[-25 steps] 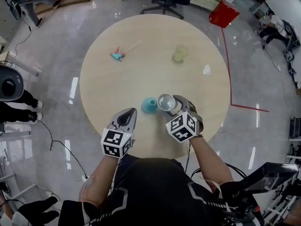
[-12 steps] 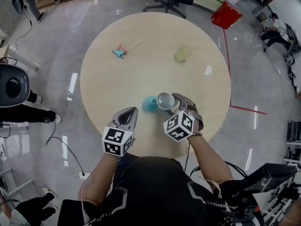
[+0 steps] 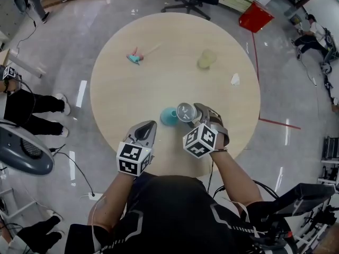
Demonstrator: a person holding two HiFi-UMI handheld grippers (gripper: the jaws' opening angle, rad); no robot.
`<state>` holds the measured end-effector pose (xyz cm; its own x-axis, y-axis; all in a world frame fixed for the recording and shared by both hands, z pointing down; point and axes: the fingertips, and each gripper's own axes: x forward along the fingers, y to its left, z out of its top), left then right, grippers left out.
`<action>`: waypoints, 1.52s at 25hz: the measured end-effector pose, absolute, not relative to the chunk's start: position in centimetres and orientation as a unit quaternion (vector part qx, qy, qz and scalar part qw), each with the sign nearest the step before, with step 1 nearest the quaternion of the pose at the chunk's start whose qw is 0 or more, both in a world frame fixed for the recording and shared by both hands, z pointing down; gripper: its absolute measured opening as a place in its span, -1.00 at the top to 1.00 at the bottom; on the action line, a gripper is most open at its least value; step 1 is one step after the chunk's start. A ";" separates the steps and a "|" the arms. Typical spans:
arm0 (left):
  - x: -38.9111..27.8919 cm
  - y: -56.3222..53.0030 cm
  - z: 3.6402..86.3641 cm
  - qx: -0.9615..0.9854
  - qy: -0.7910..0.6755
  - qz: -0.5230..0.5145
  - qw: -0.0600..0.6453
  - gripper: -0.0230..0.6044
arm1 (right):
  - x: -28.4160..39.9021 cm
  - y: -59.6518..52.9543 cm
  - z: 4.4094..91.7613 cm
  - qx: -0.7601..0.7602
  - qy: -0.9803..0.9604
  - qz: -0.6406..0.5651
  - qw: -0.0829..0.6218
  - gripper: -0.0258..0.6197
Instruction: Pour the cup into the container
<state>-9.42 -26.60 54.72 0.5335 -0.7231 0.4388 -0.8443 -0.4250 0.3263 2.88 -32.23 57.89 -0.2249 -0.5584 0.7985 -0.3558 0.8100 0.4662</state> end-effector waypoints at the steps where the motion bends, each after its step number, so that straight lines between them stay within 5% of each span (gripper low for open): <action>1: -9.4 -26.6 54.7 0.837 -0.468 0.116 0.260 0.92 | 2.9 -32.2 57.9 0.294 -0.776 -0.093 0.550 0.02; 38: -10.1 -26.7 54.8 0.831 -0.473 0.117 0.267 0.92 | 2.2 -32.5 56.8 0.277 -0.762 -0.133 0.570 0.02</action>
